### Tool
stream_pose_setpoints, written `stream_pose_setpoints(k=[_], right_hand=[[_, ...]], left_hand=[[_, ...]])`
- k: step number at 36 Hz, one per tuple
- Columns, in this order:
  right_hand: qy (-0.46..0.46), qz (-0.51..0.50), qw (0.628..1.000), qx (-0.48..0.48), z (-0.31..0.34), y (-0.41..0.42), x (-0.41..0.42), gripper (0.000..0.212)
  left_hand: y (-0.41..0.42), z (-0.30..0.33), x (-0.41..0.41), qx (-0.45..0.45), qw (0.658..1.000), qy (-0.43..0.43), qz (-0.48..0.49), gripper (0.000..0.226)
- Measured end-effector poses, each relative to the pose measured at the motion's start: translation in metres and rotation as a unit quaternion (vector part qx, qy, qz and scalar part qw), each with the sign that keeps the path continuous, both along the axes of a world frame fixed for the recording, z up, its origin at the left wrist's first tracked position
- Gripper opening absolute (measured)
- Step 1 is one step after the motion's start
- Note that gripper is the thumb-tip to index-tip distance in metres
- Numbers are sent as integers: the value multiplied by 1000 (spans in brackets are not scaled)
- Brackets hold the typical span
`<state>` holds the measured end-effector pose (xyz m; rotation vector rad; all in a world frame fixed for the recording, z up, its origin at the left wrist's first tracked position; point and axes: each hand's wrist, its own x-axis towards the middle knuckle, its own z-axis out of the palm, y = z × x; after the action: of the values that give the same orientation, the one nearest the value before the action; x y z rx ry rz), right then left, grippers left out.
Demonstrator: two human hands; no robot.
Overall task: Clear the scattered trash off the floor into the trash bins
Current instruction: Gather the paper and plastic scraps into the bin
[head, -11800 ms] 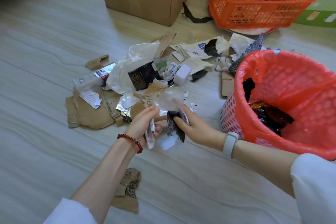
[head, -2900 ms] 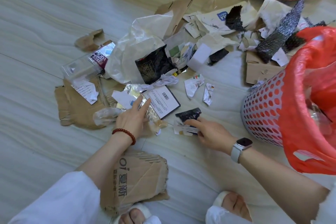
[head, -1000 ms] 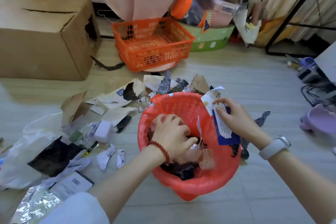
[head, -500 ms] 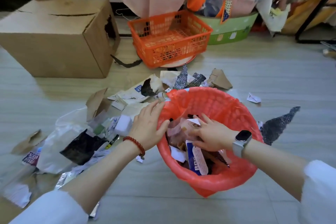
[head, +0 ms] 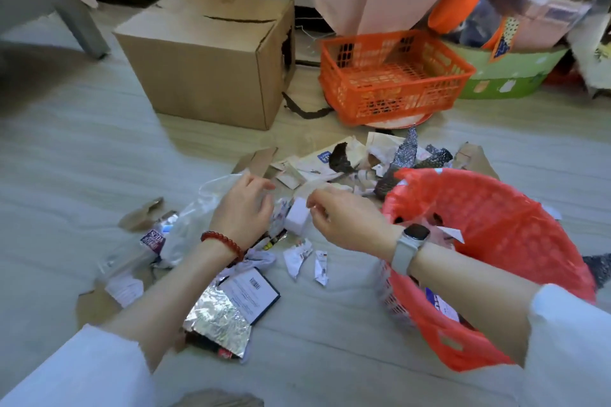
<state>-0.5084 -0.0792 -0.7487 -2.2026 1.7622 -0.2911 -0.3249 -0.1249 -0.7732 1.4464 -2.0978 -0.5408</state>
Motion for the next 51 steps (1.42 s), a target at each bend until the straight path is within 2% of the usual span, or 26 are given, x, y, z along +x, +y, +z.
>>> stream_pose_setpoints(k=[5,7,11,14,17,19,22,24,27,29,32,34,35,38,39,42,45,48,51], right_hand=[[98,52,976,185,-73,-8,44,33],[143,78,956,245,-105,-5,49,38],[192,56,942,270,-157,-3,53,48],[169,-37,940,294,-176,-8,55,53],[156,-81,943,282,-193,-12,54,57],[136,-102,941,293,-204,-10,54,57],[124,-97,946,284,-212,5,60,51],[133,-73,961,230,-208,17,62,42],[142,-23,973,183,-206,29,58,34],[149,7,972,179,-205,31,52,29],[160,-11,971,176,-194,28,49,29],[156,-58,973,160,-185,25,51,30],[143,-67,981,116,-183,23,52,29],[122,-9,993,-3,-178,21,59,30],[122,25,992,23,-179,19,62,32],[129,97,976,143,-192,18,66,49],[163,102,967,167,-203,26,67,48],[139,105,973,153,-208,29,64,32],[92,89,981,145,-198,25,60,17]], left_hand=[[32,-60,60,106,992,-61,30,21],[45,-91,77,167,978,-122,23,28],[71,-142,101,264,913,-312,-16,72],[86,-162,103,297,892,-341,-6,94],[91,-173,102,299,893,-335,25,101],[93,-177,102,296,899,-321,40,92],[97,-181,103,271,904,-332,20,75],[100,-184,102,250,915,-318,-3,60],[107,-186,101,170,953,-249,-40,27],[111,-187,100,145,963,-218,-62,13],[116,-185,98,138,967,-200,-75,20],[116,-183,98,125,965,-226,-46,42],[116,-183,99,130,960,-245,-24,56],[113,-183,101,142,948,-283,12,87],[113,-183,100,134,945,-297,14,89],[114,-184,94,96,940,-327,13,71],[115,-181,93,57,947,-315,-9,40],[112,-173,104,114,972,-204,-24,36],[105,-162,114,202,977,-57,33,36]])
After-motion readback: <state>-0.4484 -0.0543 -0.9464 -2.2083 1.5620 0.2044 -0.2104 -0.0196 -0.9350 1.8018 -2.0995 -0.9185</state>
